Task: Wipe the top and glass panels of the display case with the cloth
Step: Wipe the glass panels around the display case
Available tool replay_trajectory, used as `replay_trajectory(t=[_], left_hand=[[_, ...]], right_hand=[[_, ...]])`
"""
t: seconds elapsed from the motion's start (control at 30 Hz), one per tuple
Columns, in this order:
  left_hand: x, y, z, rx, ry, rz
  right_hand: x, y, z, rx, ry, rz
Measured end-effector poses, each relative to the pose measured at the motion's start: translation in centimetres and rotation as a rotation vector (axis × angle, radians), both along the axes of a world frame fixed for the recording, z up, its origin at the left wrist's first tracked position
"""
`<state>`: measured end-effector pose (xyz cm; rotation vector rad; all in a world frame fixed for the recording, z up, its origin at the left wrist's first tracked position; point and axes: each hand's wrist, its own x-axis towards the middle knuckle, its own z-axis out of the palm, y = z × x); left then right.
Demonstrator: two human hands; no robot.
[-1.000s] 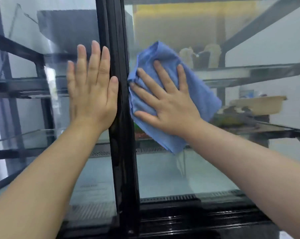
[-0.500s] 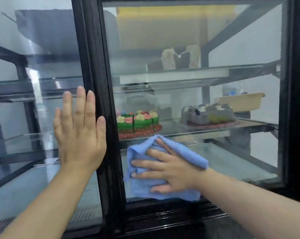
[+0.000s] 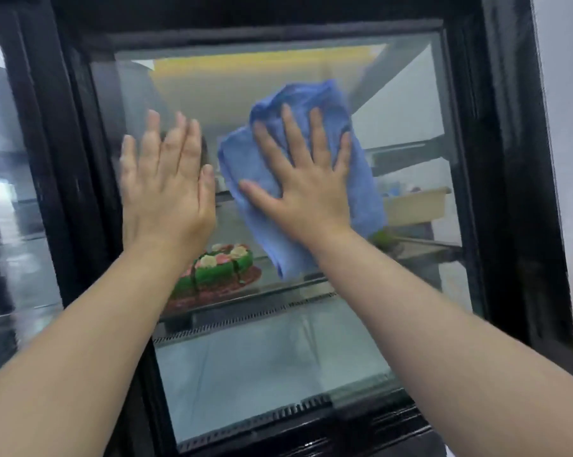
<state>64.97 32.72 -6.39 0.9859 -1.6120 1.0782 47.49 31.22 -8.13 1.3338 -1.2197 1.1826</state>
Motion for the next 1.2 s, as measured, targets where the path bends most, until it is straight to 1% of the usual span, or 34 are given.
replay_trajectory(t=[0.03,0.07,0.13,0.17,0.2,0.23,0.3,0.33,0.4,0.47,0.53,0.6,0.63,0.7,0.77,0.8,0.87,0.93,1.0,1.03,1.07,1.1,1.13,1.2], left_hand=[[0.2,-0.2,-0.6,0.010,0.000,0.005],[0.6,-0.4,-1.2,0.009,-0.009,0.017],[1.2,-0.7,-2.2,-0.005,-0.034,0.035],[1.4,-0.8,-2.6,-0.003,-0.039,0.035],[1.5,-1.0,-3.1,-0.002,-0.036,0.031],[1.5,-1.4,-3.4,-0.009,-0.030,0.028],[1.2,-2.1,-4.0,-0.042,-0.025,0.022],[1.0,-2.5,-4.1,-0.057,-0.022,0.019],[1.0,-2.9,-4.1,-0.077,-0.004,0.006],[0.9,-3.1,-4.1,-0.106,-0.011,-0.004],[0.9,-3.2,-4.3,-0.129,-0.023,0.003],[0.9,-3.3,-4.3,-0.146,-0.037,-0.002],[1.2,-3.3,-4.3,-0.150,-0.034,0.002],[0.5,-3.0,-3.8,-0.141,0.022,-0.035],[-1.4,-2.1,-2.5,-0.143,0.081,-0.090],[-2.7,-1.7,-1.7,-0.141,0.080,-0.106],[-5.9,-1.4,-0.5,-0.127,-0.007,-0.130],[-8.4,-1.7,-0.1,-0.108,-0.127,-0.138],[-9.5,-2.5,-0.7,-0.092,-0.213,-0.115],[-9.6,-2.7,-1.0,-0.097,-0.227,-0.108],[-9.7,-3.0,-1.1,-0.130,-0.232,-0.101],[-9.6,-3.3,-1.3,-0.158,-0.231,-0.094],[-9.6,-3.3,-1.2,-0.178,-0.238,-0.088],[-10.3,-3.0,0.7,-0.247,-0.281,-0.106]], right_hand=[[0.2,0.2,-4.0,0.014,0.146,0.049],[-0.2,0.4,-8.2,0.060,0.337,0.084],[-3.4,0.9,-16.1,0.182,0.762,0.046],[-5.6,1.1,-18.8,0.224,0.955,0.015],[-7.7,1.2,-20.5,0.246,1.096,0.001],[-9.3,1.1,-21.2,0.258,1.179,0.002],[-11.2,0.5,-20.6,0.286,1.235,0.051],[-11.6,0.2,-19.4,0.286,1.220,0.075],[-11.8,0.1,-14.8,0.227,1.082,0.120],[-12.0,0.5,-8.1,0.151,0.892,0.135],[-12.2,1.1,-0.5,0.081,0.729,0.069],[-12.0,1.5,6.8,0.064,0.487,0.007],[-11.5,1.5,9.4,0.068,0.326,0.000],[-10.9,1.5,12.3,0.081,0.027,0.007],[-10.2,1.1,11.0,0.071,-0.114,0.033],[-9.8,0.9,8.9,0.054,-0.161,0.036],[-9.6,0.6,1.8,0.033,-0.301,-0.009],[-8.8,0.5,-7.7,0.042,-0.467,-0.054],[-7.8,0.6,-17.4,0.108,-0.507,-0.105],[-7.4,0.7,-21.1,0.144,-0.493,-0.116],[-7.5,0.6,-23.2,0.168,-0.455,-0.134],[-7.8,0.5,-24.0,0.178,-0.428,-0.150],[-8.4,0.3,-23.1,0.168,-0.430,-0.147],[-9.6,0.1,-17.4,0.129,-0.489,-0.117]])
